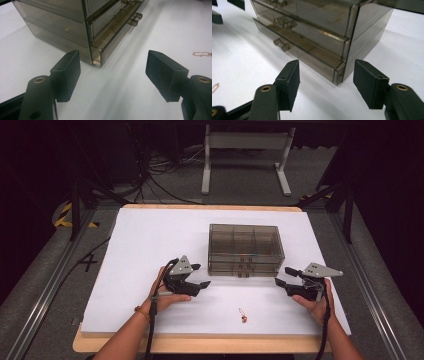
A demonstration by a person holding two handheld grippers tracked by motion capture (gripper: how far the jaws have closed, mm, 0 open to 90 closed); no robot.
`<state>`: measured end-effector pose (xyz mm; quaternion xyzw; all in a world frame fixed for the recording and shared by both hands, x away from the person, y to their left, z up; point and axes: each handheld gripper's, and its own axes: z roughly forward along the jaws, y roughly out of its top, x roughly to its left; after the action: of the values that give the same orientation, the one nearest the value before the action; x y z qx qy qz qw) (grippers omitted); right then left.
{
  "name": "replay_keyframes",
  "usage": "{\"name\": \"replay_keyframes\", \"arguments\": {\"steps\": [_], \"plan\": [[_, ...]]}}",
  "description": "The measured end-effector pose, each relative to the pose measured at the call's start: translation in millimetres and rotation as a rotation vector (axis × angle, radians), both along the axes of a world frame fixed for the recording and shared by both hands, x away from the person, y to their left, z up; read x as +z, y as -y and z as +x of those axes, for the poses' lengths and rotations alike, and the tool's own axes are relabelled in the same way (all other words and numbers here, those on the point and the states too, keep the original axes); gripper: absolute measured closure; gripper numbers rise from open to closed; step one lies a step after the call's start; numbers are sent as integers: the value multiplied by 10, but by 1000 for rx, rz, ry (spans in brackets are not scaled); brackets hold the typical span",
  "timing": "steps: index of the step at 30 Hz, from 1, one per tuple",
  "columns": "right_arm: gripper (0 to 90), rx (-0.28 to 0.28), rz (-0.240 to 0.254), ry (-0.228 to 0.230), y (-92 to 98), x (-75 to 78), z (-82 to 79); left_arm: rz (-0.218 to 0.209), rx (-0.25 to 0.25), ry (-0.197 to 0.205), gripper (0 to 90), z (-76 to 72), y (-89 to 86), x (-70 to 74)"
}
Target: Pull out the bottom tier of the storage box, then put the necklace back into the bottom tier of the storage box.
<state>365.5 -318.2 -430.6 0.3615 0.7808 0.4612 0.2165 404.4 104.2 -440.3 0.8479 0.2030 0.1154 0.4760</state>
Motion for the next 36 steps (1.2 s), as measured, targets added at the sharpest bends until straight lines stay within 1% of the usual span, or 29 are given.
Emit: {"name": "replay_keyframes", "arguments": {"steps": [4,8,9,13,15,17,18,20,22,23,26,28,29,30,32,33,34,36], "plan": [[393,9,-16,-9,-35,-29,-3,5,-11,-13,286,-12,-6,-5],[394,13,-32,-15,-64,-42,5,25,-14,-5,295,-44,5,-10],[394,16,-33,-15,-73,-45,8,24,-16,0,295,-53,6,-9],[401,26,-45,-24,-115,-70,34,26,-13,4,330,-44,8,-2],[409,38,-61,-33,-144,-95,47,42,-21,-2,347,-36,21,-15],[414,48,-64,-33,-163,-107,49,45,-20,-10,370,-36,33,-23],[416,48,-64,-31,-167,-109,49,44,-25,-12,387,-37,37,-21],[427,49,-71,-32,-174,-113,48,51,-24,-1,398,-39,63,-21],[429,46,-81,-30,-173,-108,39,63,-27,-10,408,-23,94,-5],[430,45,-81,-28,-165,-105,33,75,-21,-7,407,-22,107,7],[430,29,-85,-20,-143,-99,15,73,-16,-12,414,-24,106,24],[429,13,-73,-13,-108,-89,11,105,-16,-14,405,-30,108,19],[430,12,-70,-16,-105,-90,18,109,-15,-20,396,-29,111,12],[432,14,-74,-20,-117,-93,30,127,-8,-23,383,-14,113,-4],[437,20,-89,-23,-142,-96,36,142,-9,-23,383,-5,119,-13],[437,20,-89,-23,-142,-96,36,142,-9,-23,383,-5,119,-13],[435,22,-96,-22,-157,-98,37,161,-17,-14,383,4,135,-5],[436,19,-95,-23,-161,-98,48,157,-21,-15,385,13,152,0]]}}
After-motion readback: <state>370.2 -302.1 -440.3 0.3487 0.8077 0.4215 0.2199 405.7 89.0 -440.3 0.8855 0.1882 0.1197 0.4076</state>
